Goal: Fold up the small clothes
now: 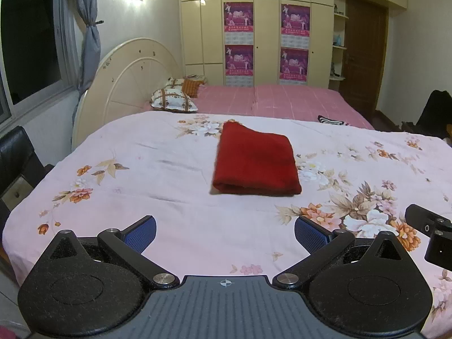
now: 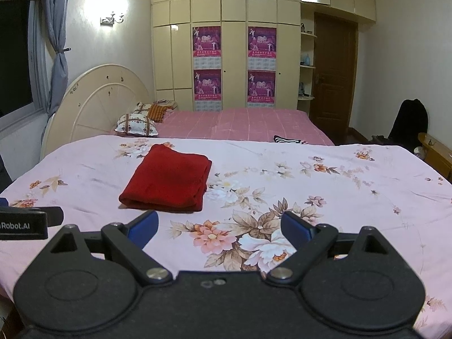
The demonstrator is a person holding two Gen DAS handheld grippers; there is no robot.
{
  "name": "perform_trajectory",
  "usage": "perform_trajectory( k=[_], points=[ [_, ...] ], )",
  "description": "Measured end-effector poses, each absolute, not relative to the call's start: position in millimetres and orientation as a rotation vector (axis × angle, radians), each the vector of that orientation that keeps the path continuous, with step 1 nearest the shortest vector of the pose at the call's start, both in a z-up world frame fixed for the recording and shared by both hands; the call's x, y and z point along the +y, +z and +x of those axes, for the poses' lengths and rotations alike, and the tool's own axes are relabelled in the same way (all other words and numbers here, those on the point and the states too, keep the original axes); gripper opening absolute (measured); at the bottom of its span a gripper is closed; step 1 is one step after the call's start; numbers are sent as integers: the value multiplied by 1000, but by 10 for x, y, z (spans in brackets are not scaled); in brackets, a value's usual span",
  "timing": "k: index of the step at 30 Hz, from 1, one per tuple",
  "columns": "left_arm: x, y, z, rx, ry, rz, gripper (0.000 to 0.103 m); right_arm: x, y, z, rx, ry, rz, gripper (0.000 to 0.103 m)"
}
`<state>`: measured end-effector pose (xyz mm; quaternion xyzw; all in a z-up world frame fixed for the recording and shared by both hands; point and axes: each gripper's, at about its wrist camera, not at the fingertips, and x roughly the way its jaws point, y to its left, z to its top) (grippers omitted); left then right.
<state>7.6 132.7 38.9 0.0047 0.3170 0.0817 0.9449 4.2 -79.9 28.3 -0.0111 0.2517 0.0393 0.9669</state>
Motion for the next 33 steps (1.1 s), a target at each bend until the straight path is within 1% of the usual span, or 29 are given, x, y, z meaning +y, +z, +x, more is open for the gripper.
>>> perform_trajectory(
  k=[20,33],
  points=[
    [1323,374,130,656,162,4,103,-796,263,71,519,84,-22,93],
    [1343,250,327,689,145,-9,103,-782,188,195,544,91,-21,93]
  ],
)
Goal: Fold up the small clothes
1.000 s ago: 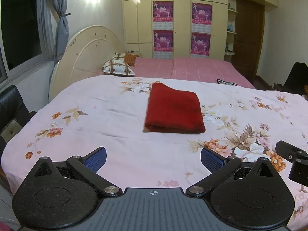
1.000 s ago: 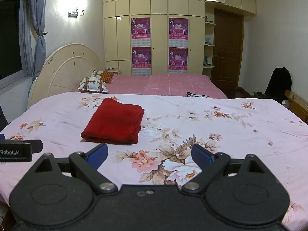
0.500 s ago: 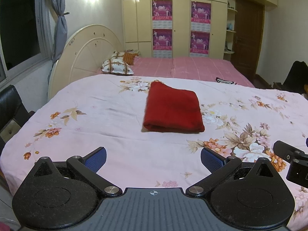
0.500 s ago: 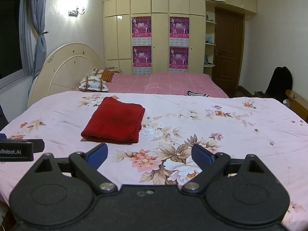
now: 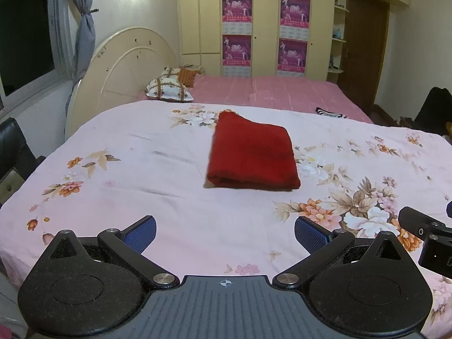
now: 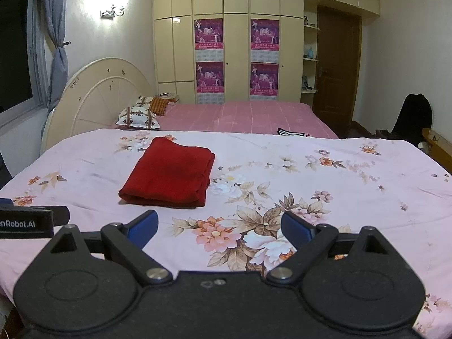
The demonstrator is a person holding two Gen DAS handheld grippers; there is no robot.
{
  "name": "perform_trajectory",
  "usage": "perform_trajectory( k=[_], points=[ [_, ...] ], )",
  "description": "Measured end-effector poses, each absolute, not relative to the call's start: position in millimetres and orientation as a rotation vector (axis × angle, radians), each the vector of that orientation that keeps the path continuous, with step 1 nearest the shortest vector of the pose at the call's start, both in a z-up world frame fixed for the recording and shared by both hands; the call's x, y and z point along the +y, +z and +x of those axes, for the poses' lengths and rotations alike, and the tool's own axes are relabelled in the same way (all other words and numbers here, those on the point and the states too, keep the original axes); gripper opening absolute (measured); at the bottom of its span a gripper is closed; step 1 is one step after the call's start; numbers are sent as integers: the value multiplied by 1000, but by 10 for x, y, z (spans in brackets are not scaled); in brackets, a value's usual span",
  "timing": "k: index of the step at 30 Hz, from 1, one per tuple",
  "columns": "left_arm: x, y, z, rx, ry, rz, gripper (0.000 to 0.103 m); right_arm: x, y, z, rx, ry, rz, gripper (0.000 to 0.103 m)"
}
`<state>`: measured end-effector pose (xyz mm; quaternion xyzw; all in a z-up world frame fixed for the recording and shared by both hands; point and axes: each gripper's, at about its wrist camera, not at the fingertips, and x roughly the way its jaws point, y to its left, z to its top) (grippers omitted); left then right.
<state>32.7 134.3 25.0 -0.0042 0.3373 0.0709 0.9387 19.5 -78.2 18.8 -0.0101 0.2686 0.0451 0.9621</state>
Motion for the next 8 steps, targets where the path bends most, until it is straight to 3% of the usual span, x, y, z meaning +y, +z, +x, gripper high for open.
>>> perform_trajectory(
  k=[8],
  points=[
    [1333,176,480,683,126,7,103,-745,111,317,569,92,-21,93]
  ],
)
